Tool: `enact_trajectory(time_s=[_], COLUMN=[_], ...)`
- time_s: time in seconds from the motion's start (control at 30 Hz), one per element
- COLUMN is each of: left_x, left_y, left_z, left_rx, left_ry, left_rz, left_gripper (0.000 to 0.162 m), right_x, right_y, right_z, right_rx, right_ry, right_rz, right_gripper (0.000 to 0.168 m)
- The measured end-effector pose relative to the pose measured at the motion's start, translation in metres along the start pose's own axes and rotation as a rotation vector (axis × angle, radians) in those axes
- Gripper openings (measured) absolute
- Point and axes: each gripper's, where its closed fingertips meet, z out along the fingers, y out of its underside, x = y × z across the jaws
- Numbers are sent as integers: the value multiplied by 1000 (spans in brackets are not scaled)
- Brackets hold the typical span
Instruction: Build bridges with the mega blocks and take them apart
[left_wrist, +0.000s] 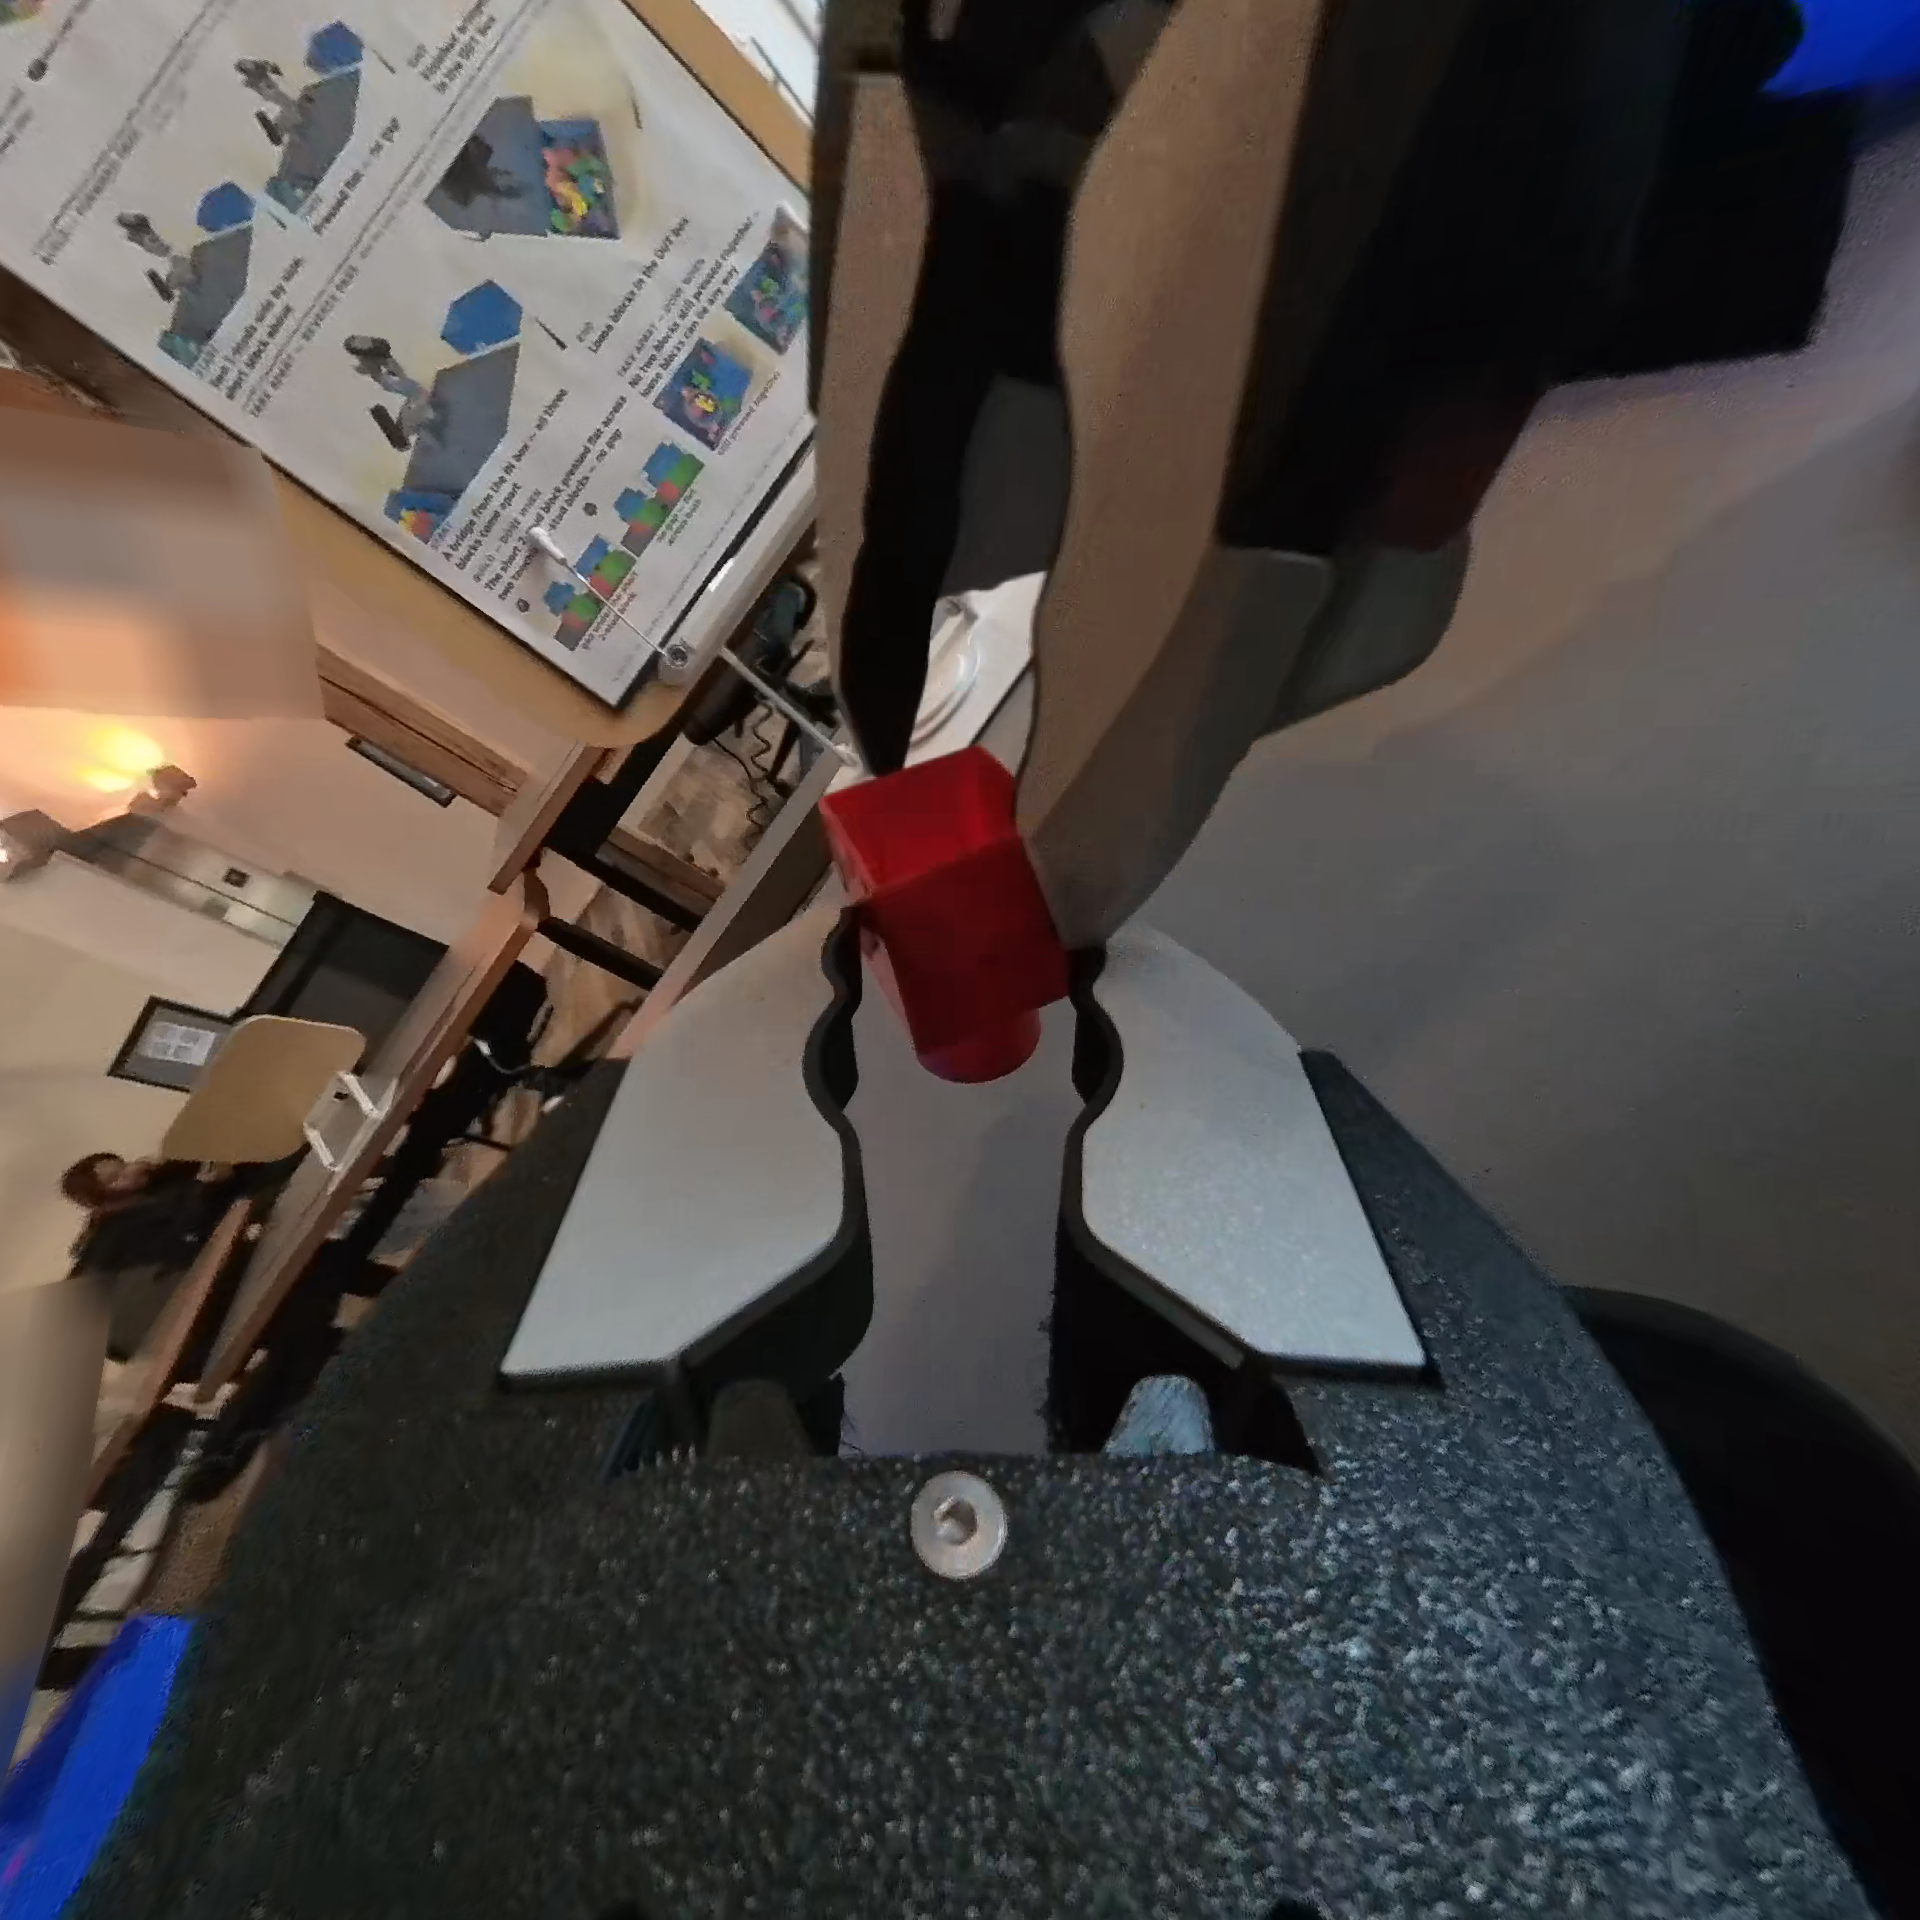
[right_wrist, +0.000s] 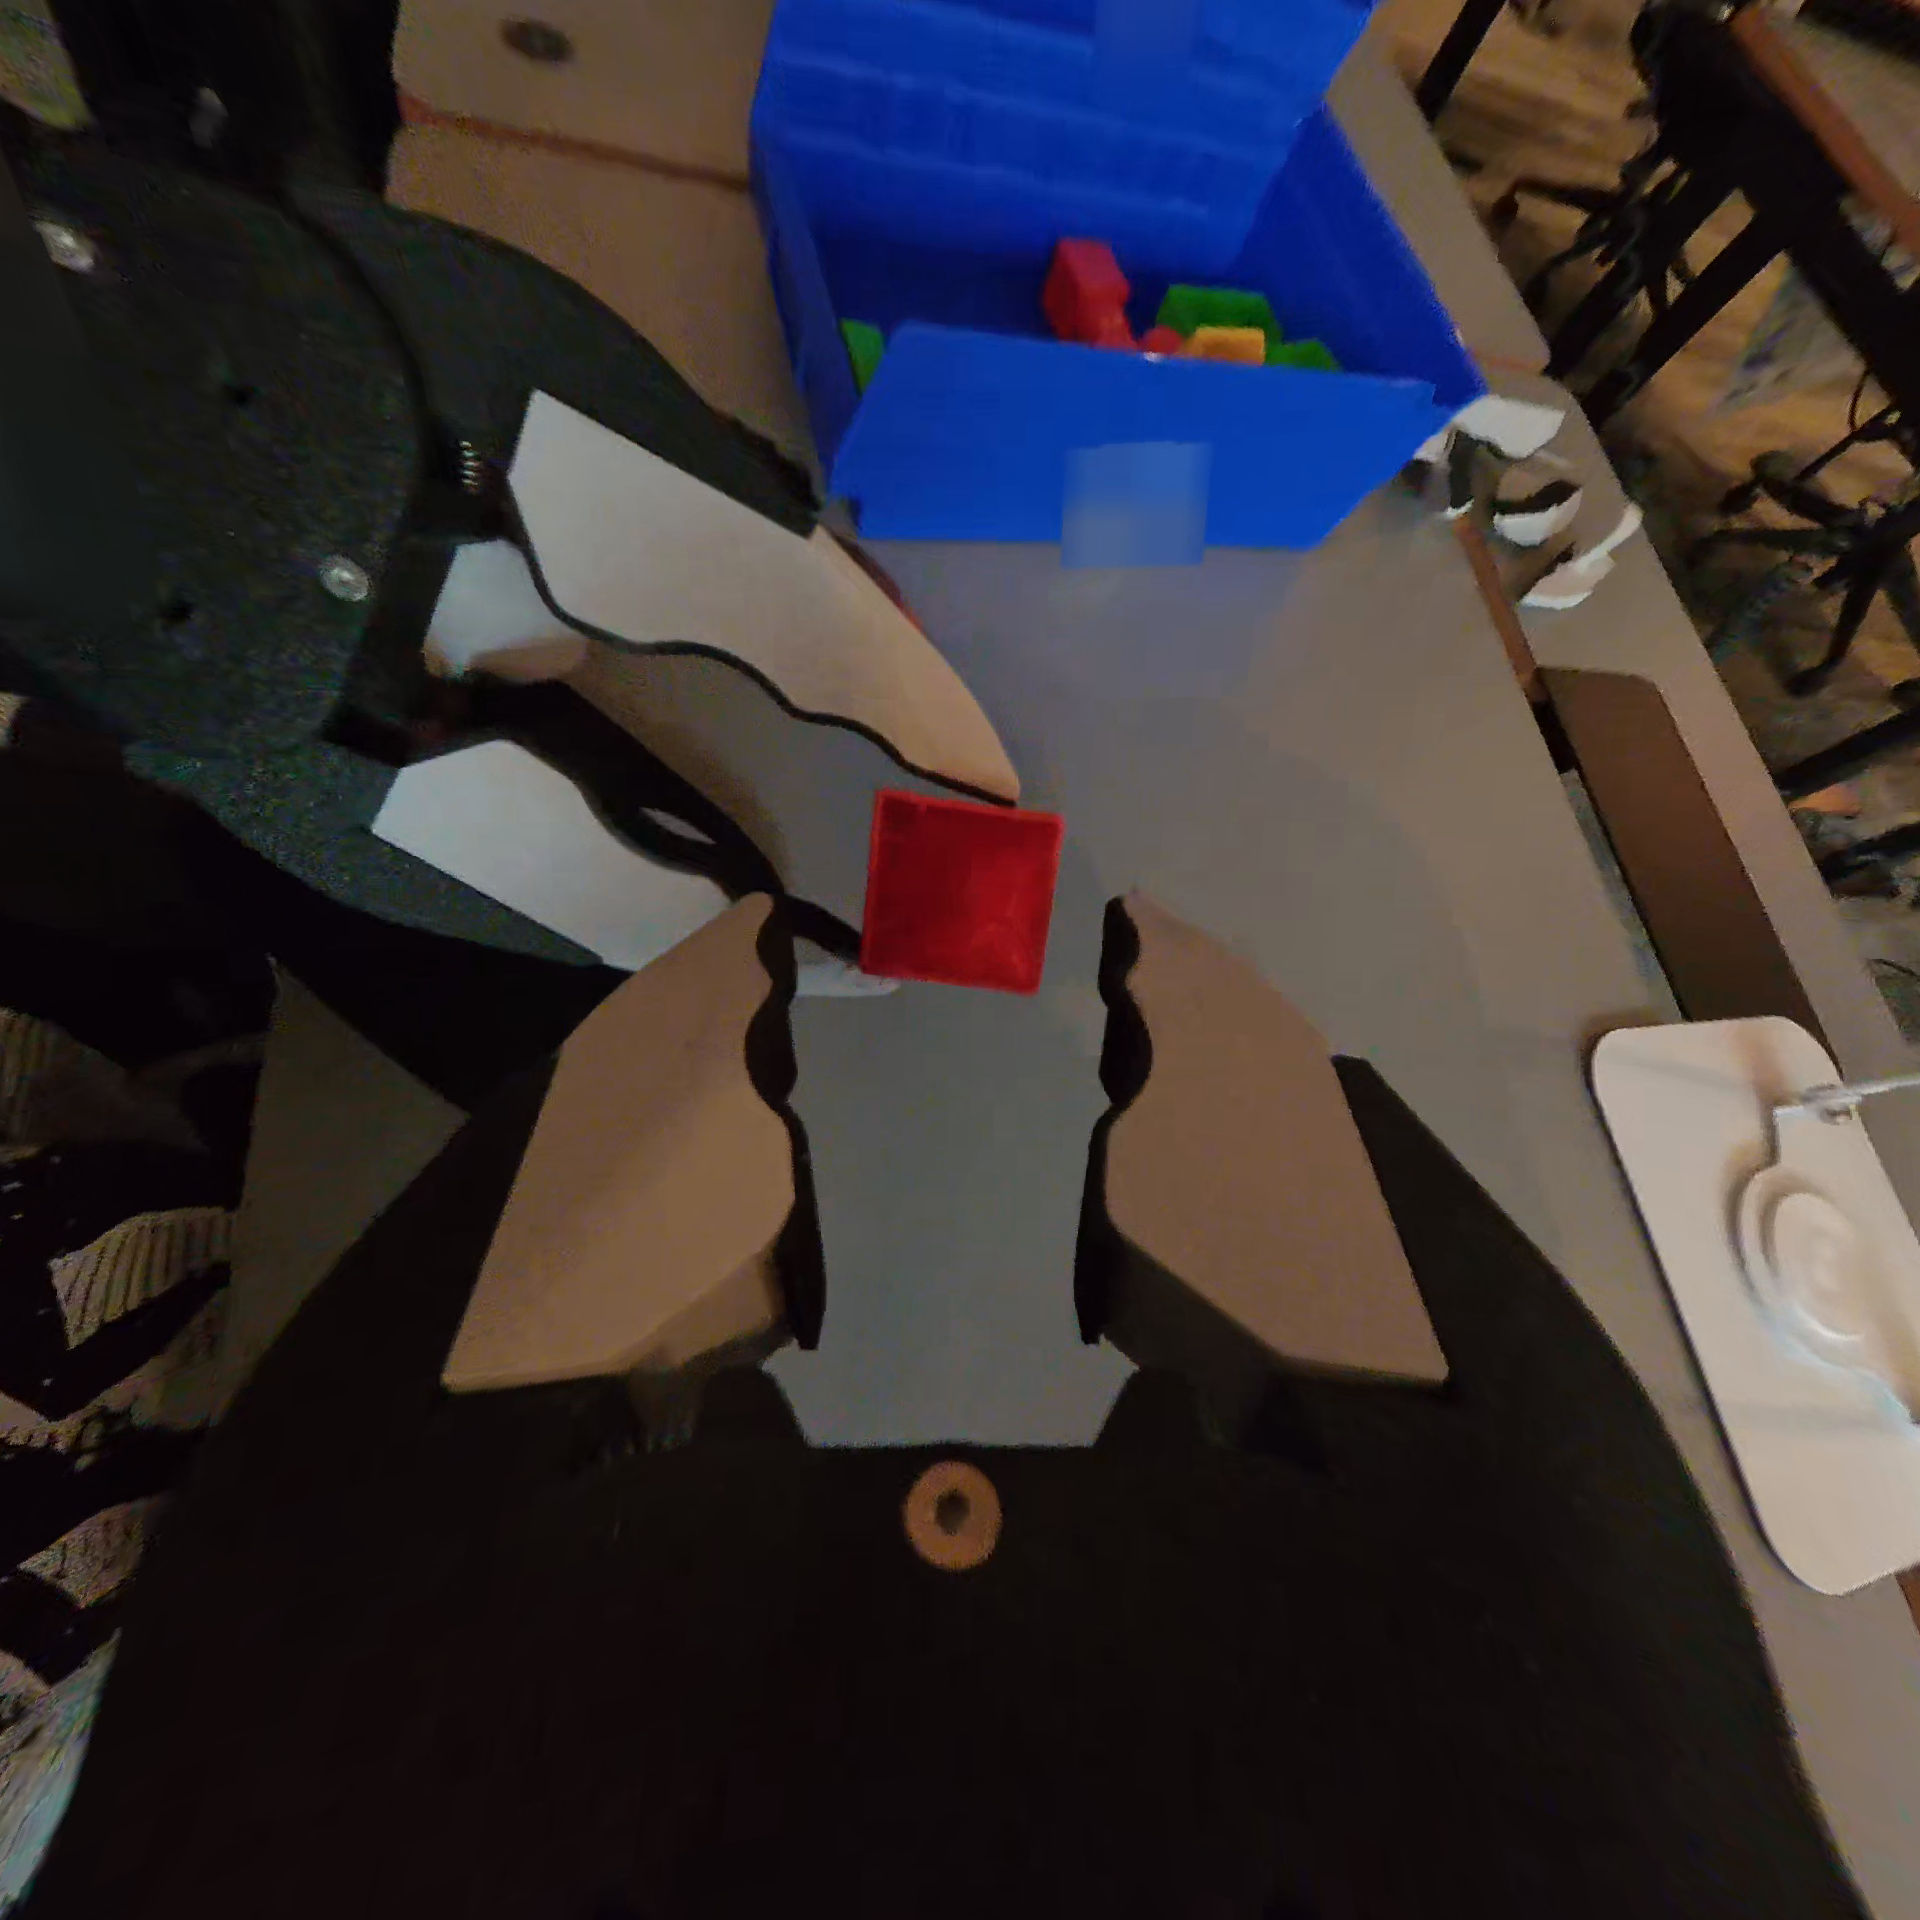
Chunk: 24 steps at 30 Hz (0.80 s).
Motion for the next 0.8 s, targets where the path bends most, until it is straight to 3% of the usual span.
enact_trajectory(time_s=[0.03, 0.07, 0.33, 0.4, 0.5, 0.7, 0.8], left_x=[1, 3, 9, 3, -6, -13, -13], left_y=[2, 2, 0, -4, -10, -39, -49], left_z=[1, 2, 2, -2, -11, -40, -45], left_rx=[-5, -3, 25, 58, 155, 495, 574], left_ry=[-5, -4, 18, -2, 31, 310, 351], left_rz=[21, 29, 83, 60, -102, -582, -595], left_gripper=[39, 39, 38, 46, 53, 51, 49], right_x=[1, 2, 2, 7, 10, 3, -3], right_y=[2, 4, 14, 13, 7, -11, -12], right_z=[2, 2, -1, -7, -23, -57, -60], right_rx=[-14, -19, 38, 91, 235, 556, 598], right_ry=[8, 24, -60, -76, -183, -571, -712], right_rz=[-8, -23, 35, 74, 191, 498, 604], right_gripper=[53, 36, 32, 32, 32, 32, 33])
